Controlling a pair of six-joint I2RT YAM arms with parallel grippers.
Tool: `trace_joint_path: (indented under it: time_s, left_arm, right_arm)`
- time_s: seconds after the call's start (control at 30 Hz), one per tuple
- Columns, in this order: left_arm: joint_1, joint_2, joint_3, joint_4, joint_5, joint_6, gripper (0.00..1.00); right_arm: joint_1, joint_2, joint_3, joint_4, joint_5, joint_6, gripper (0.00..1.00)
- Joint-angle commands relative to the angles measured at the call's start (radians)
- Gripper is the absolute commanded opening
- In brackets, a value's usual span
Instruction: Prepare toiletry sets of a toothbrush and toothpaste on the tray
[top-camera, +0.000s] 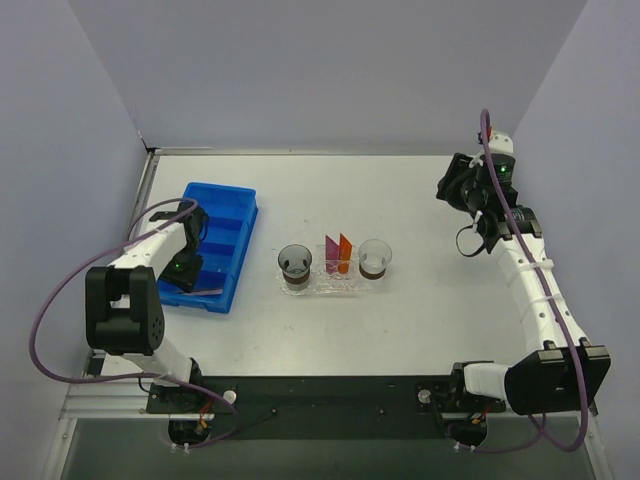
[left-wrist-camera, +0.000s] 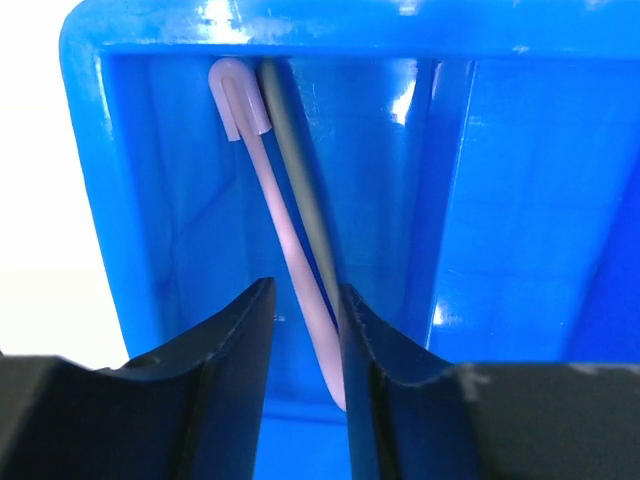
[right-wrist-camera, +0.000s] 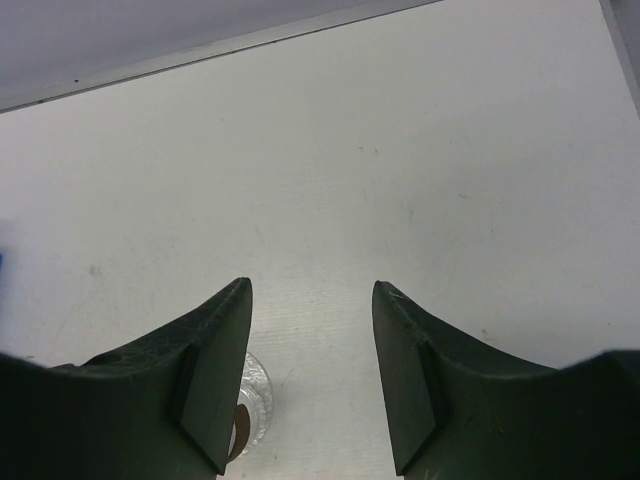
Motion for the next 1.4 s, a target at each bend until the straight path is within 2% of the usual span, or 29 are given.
trace_joint_path:
  time_s: [0.0,0.27,0.57,0.6,0.7,0.77,0.83,0.87,1.1,1.37]
  left_arm:
    - [0.006,0.036,0.006,0.014,-0.013,-0.006,0.45]
    - [0.017,0.111,0.015,0.043,-0.019,0.042,0.49]
    - [0.017,0.096,-0.113,0.222,0.023,0.081,0.52]
    - [0.017,0.093,-0.127,0.274,0.042,0.091,0.50]
    - [0.017,0.085,-0.161,0.331,0.055,0.101,0.32]
    - [0.017,0.076,-0.160,0.336,0.049,0.106,0.18]
    - [0.017,0.068,-0.140,0.315,0.044,0.109,0.10]
    - [0.017,0.056,-0.128,0.302,0.044,0.108,0.01]
    - [0.017,-0.019,-0.013,0.186,0.038,0.132,0.00]
    - [0.017,-0.088,0.038,0.150,-0.014,0.183,0.00]
  right_arm:
    - [-0.025,-0.013,0.025,0.005,-0.022,0.022,0.47]
    - [-0.042,-0.010,0.010,0.015,-0.028,0.062,0.49]
    - [-0.060,-0.017,-0.007,0.019,-0.026,0.084,0.49]
    - [-0.060,-0.017,-0.012,0.020,-0.028,0.088,0.50]
    - [-0.060,-0.023,-0.018,0.023,-0.028,0.090,0.50]
    - [-0.062,-0.027,-0.023,0.029,-0.028,0.090,0.50]
    - [-0.062,-0.033,-0.027,0.029,-0.028,0.087,0.50]
    - [-0.062,-0.038,-0.029,0.031,-0.028,0.087,0.50]
    - [-0.062,-0.067,-0.062,0.063,-0.039,0.087,0.49]
    - [-0.062,-0.121,-0.112,0.094,-0.068,0.099,0.49]
